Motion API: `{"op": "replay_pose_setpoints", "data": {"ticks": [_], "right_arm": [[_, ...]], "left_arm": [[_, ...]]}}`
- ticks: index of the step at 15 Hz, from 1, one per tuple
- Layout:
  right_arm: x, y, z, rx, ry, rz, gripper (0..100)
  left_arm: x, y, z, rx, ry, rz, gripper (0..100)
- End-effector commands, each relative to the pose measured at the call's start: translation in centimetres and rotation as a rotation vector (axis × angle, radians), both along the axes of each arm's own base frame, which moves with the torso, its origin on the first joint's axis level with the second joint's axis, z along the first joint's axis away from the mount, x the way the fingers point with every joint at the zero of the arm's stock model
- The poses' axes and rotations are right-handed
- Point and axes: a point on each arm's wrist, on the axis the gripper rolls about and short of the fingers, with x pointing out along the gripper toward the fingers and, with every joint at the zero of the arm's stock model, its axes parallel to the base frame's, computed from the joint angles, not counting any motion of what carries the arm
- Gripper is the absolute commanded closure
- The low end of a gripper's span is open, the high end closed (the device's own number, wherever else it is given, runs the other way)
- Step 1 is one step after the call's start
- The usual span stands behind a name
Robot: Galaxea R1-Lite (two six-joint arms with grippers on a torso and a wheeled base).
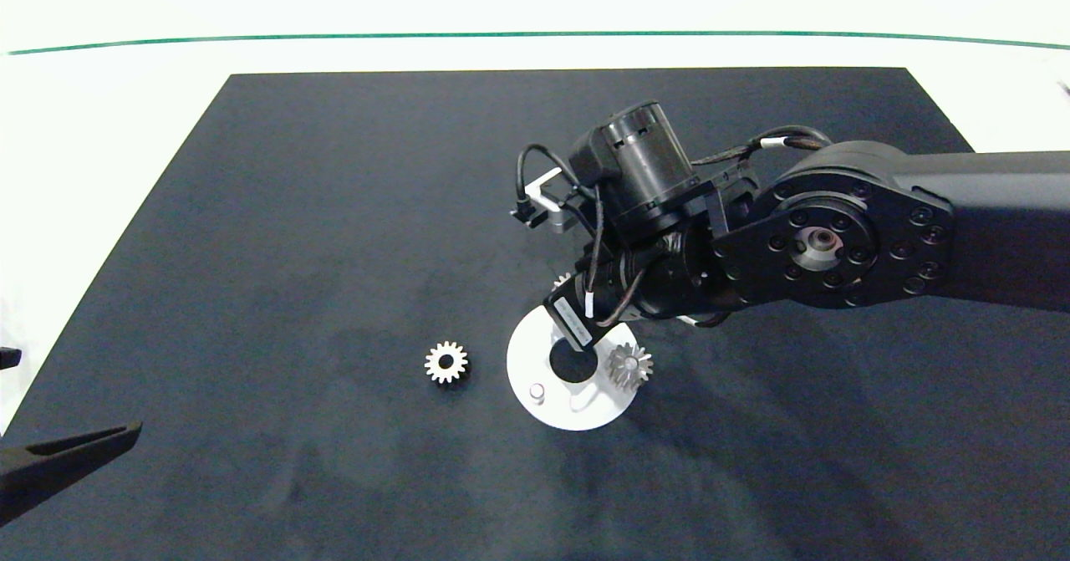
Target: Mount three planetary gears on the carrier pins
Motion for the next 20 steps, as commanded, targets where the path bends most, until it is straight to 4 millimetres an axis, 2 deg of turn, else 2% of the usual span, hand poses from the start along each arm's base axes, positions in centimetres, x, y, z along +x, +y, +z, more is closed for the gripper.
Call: {"op": "replay_pose_setpoints", "data": {"ticks": [1, 20], "right_arm": [[0.09, 0.19, -0.28, -0.006, 0.004, 0.001, 100], [0.18, 0.28, -0.57, -0.013, 0.010, 0.001, 100]], "left_arm": [[-0.05, 0.01, -0.02, 0.002, 0.002, -0.001, 0], [-0.10, 0.02, -0.01, 0.002, 0.001, -0.001, 0]]}}
